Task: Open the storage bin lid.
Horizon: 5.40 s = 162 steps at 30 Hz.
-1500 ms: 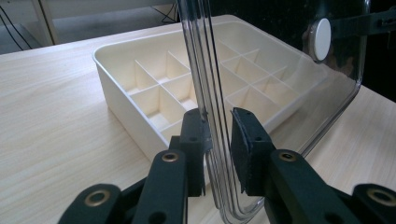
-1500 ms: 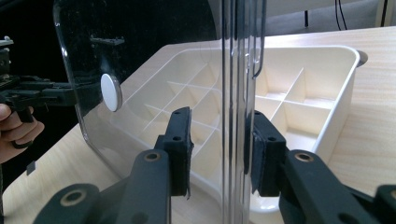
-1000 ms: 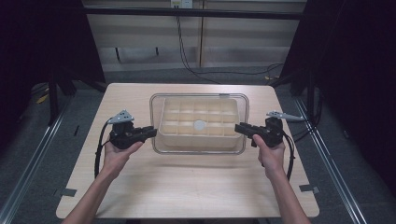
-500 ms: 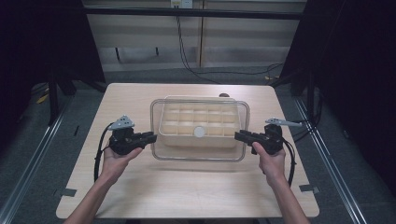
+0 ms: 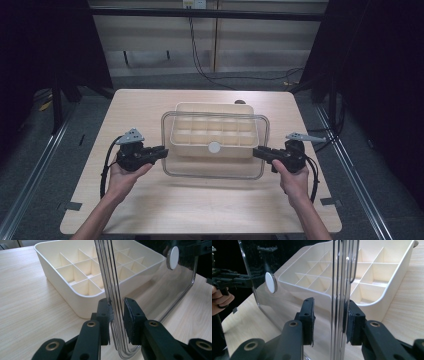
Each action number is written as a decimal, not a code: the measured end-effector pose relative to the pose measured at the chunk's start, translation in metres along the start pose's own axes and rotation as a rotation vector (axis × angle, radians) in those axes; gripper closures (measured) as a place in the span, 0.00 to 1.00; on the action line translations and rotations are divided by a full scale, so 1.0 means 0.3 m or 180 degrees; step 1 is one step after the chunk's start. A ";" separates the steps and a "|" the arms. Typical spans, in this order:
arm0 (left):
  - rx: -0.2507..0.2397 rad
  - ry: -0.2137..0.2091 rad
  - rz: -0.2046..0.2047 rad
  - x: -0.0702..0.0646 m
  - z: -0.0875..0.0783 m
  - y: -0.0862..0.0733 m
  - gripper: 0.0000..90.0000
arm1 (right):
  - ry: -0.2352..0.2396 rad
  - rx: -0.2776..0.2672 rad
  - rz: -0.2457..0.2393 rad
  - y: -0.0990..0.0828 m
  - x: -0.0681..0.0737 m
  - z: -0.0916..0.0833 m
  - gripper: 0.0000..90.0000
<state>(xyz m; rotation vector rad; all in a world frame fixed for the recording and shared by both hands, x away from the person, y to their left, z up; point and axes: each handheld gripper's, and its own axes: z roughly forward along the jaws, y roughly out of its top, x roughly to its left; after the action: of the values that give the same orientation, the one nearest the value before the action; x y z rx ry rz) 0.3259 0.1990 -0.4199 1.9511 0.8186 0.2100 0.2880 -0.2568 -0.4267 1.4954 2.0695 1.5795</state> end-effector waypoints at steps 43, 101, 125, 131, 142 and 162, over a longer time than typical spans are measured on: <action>0.0200 -0.0123 0.0089 -0.109 -0.105 -0.070 0.83 | 0.0124 -0.0017 0.0069 -0.099 0.121 -0.115 0.73; 0.0612 -0.0190 0.0036 -0.135 -0.058 -0.228 0.76 | -0.0134 0.0499 0.0069 -0.272 0.107 -0.039 0.63; 0.0709 -0.0185 0.0061 -0.114 -0.007 -0.231 0.68 | -0.0330 0.0644 0.0135 -0.259 0.080 0.017 0.53; 0.0784 -0.0149 0.0071 -0.112 0.010 -0.237 0.66 | -0.0371 0.0727 0.0136 -0.266 0.071 0.030 0.50; 0.0856 -0.0162 0.0019 -0.109 0.023 -0.247 0.63 | -0.0441 0.0819 0.0145 -0.281 0.071 0.052 0.43; 0.0954 -0.0167 -0.0119 -0.094 0.060 -0.243 0.58 | -0.0654 0.0808 0.0100 -0.290 0.066 0.069 0.40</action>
<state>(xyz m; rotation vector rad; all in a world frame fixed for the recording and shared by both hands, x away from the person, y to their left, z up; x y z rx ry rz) 0.2796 0.1903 -0.4847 2.2079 0.8915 0.0129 0.2379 -0.2246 -0.4961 1.6972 2.1987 1.1480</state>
